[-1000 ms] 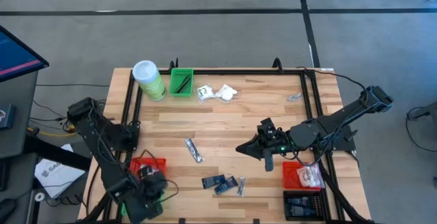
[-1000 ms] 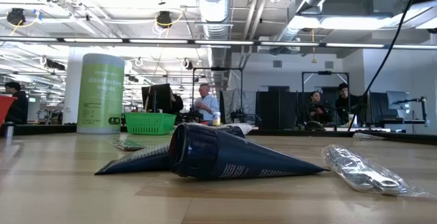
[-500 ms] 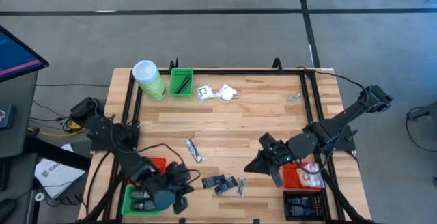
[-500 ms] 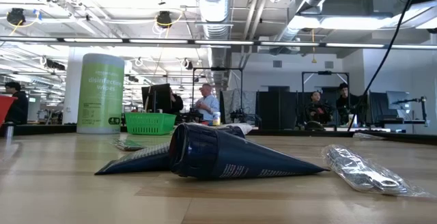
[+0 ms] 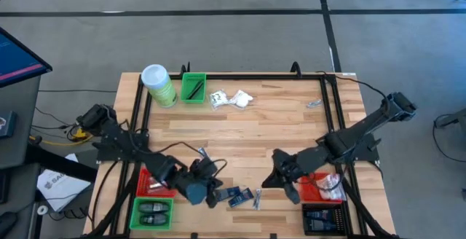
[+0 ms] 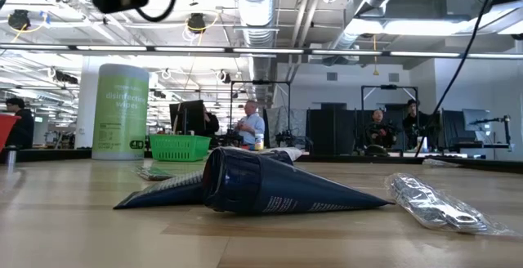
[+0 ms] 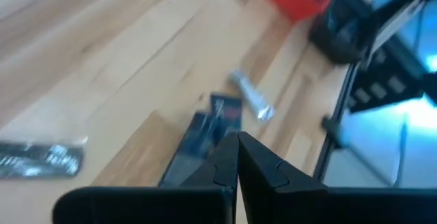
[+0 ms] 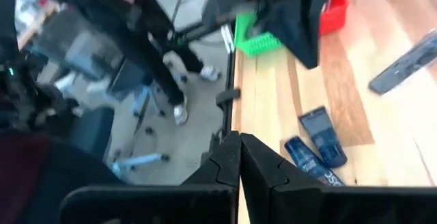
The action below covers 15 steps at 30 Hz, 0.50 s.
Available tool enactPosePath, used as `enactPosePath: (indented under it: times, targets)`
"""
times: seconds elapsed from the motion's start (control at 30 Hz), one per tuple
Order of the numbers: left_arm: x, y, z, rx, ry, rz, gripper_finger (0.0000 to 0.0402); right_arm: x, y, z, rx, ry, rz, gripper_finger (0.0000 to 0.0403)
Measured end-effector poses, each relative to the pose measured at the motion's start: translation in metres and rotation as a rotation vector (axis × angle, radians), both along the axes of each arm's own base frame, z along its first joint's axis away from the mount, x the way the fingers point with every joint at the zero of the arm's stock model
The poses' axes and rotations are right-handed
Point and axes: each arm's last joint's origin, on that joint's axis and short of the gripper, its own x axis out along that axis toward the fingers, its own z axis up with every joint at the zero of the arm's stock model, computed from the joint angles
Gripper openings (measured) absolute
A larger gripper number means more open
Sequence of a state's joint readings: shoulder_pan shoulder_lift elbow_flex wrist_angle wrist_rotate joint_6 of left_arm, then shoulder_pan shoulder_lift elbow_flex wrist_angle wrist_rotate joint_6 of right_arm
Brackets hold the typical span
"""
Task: Pick & Place Travel size toiletries
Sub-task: Put the shave cream into the black bin
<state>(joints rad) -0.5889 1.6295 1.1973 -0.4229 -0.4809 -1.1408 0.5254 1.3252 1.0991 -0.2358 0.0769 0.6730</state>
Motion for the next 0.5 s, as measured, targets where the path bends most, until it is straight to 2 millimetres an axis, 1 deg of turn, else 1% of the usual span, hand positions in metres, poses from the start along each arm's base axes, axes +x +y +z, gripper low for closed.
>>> enactPosePath:
  times: [0.13,0.3,0.5]
  targets:
    - [0.008,0.005,0.004,-0.032,-0.048,0.025,0.0001,0.020,-0.006,-0.019,-0.021,0.062,0.098,0.0000]
    - [0.010,0.010,0.003,-0.040,-0.041,0.053,0.0001,0.041,-0.010,-0.048,-0.144,0.104,0.156,0.0000]
    - [0.009,0.011,0.002,-0.047,-0.032,0.076,0.0001,0.063,-0.002,-0.095,-0.317,0.158,0.258,0.0000]
